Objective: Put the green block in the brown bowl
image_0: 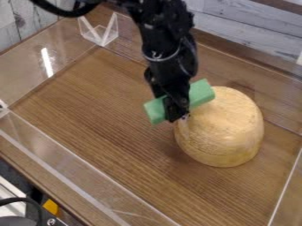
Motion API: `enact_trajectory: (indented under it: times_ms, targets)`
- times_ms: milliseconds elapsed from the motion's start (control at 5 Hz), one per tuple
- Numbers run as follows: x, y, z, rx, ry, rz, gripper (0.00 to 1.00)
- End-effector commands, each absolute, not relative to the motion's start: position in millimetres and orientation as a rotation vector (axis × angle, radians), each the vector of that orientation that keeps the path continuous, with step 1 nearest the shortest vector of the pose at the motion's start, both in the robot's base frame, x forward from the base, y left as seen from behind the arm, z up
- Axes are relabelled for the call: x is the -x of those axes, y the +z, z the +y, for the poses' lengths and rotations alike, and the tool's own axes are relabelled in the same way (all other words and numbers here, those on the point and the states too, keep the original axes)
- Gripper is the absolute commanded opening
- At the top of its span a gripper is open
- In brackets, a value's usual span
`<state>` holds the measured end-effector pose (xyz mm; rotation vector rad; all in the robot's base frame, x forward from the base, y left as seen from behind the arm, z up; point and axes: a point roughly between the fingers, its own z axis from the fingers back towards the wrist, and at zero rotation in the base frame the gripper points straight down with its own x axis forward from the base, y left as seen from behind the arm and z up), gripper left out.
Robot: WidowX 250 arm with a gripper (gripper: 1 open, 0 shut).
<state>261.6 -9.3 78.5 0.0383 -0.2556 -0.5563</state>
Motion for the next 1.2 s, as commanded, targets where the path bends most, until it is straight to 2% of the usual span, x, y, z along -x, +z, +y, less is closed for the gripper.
enact_trajectory:
  times_ms: [0, 200, 600, 1000]
  targets:
    - [-273, 85.6, -18, -0.038, -0.600, -0.298, 0.00]
    - [-275, 84.0, -21, -0.030, -0.634, -0.300, 0.00]
    - [-290, 70.8, -49, -0.026, -0.616, -0.301, 0.00]
    - [-296, 61.4, -79, 0.003, -0.760, -0.306, 0.00]
